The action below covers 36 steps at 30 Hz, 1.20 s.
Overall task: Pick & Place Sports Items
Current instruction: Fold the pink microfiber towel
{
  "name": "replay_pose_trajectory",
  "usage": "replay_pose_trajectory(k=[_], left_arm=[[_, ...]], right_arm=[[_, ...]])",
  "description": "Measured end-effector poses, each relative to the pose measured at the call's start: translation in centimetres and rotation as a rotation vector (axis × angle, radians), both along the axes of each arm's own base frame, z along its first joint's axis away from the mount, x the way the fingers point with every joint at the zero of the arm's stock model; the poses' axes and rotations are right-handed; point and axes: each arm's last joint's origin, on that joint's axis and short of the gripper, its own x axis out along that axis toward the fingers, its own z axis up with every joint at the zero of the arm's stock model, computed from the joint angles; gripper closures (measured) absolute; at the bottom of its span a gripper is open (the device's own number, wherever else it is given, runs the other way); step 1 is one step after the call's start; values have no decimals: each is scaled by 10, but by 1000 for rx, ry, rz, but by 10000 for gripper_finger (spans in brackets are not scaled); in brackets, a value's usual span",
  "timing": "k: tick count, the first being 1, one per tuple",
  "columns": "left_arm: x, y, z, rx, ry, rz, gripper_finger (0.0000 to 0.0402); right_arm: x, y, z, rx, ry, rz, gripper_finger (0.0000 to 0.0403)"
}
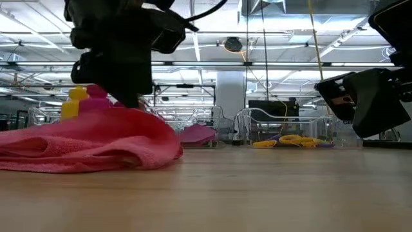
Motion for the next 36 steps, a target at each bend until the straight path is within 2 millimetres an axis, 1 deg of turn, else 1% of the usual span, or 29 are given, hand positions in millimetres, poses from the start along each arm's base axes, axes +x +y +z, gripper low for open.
replay_pose_trajectory(k=[5,11,15,18,24,27,31,36], left_arm=[[-5,2,-2,24,51,3,243],[-10,6,-5,105,100,27,254],[-18,10,-6,170,165,40,254],[-25,13,-1,220,198,67,254],[-40,20,15,275,217,129,254],[-48,23,19,299,267,164,254],[-54,25,15,326,344,191,254],[-49,24,1,337,399,170,254]], right_arm=[[0,0,0,0,0,0,200],[0,0,0,0,0,0,200],[0,0,0,0,0,0,200],[0,0,0,0,0,1,200],[0,0,0,0,1,0,200],[0,0,0,10,8,-5,200],[0,0,0,11,9,-4,200],[0,0,0,11,9,-3,200]])
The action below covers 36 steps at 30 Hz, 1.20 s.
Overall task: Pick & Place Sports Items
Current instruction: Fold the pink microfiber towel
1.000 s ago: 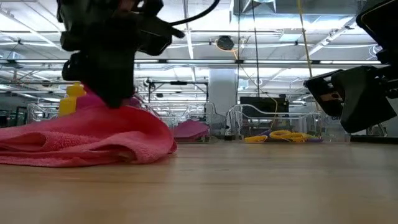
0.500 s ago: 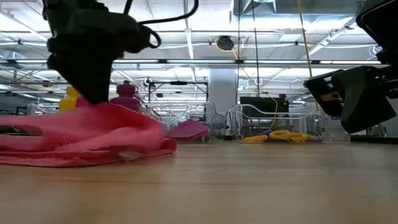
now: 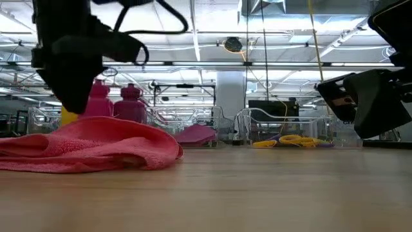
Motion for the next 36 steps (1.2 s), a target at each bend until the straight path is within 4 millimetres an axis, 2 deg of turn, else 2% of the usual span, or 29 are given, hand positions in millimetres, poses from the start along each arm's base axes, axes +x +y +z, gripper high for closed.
replay_pose_trajectory(k=[11,27,36], left_arm=[[12,-5,-41,-51,157,-75,254],[39,-25,-35,-229,-144,-295,254],[45,-28,-32,-245,-207,-351,254]], right_arm=[[0,0,0,-1,1,1,200],[0,0,0,-2,3,1,200],[0,0,0,-2,3,1,200]])
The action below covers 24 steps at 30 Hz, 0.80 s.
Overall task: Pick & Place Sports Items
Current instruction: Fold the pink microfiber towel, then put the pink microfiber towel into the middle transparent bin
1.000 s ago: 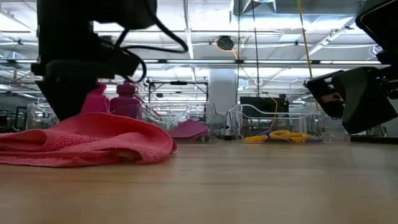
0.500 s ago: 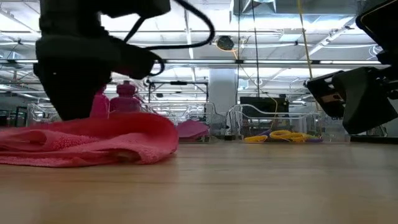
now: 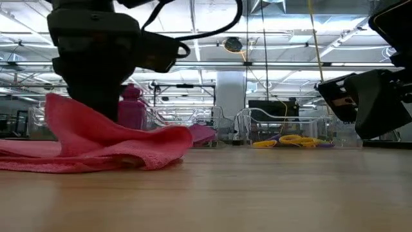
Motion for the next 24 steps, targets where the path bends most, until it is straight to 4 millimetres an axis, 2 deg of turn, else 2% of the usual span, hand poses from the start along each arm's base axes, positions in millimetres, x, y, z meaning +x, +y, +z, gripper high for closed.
replay_pose_trajectory(k=[9,12,18,24], left_arm=[[15,-5,6,-34,-174,-106,254],[16,-5,6,-62,-179,-122,254],[8,1,9,-33,-107,-73,254],[-10,8,36,151,-136,13,254]], right_arm=[[0,0,0,0,0,0,200],[0,0,0,0,1,0,200],[0,0,0,0,1,0,200],[0,0,0,-1,1,0,200]])
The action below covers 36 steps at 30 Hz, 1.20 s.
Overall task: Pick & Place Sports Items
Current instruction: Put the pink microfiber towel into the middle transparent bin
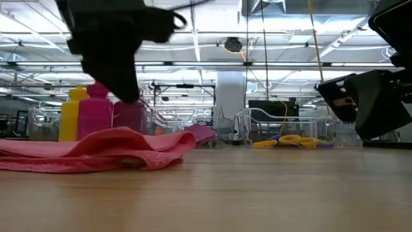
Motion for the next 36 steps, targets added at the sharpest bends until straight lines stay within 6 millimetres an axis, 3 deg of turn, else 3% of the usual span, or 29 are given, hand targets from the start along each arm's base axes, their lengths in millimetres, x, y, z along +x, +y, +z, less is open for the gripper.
replay_pose_trajectory(k=[8,17,26,36], left_arm=[[-36,11,37,100,-9,214,254],[-43,21,40,102,36,267,242],[-52,30,2,-13,147,313,146],[-61,31,-52,-144,65,293,68]], right_arm=[[0,0,0,12,12,-7,200],[0,0,-1,11,15,-8,200],[-1,0,-2,8,30,-11,200],[-1,0,-2,8,30,-10,200]])
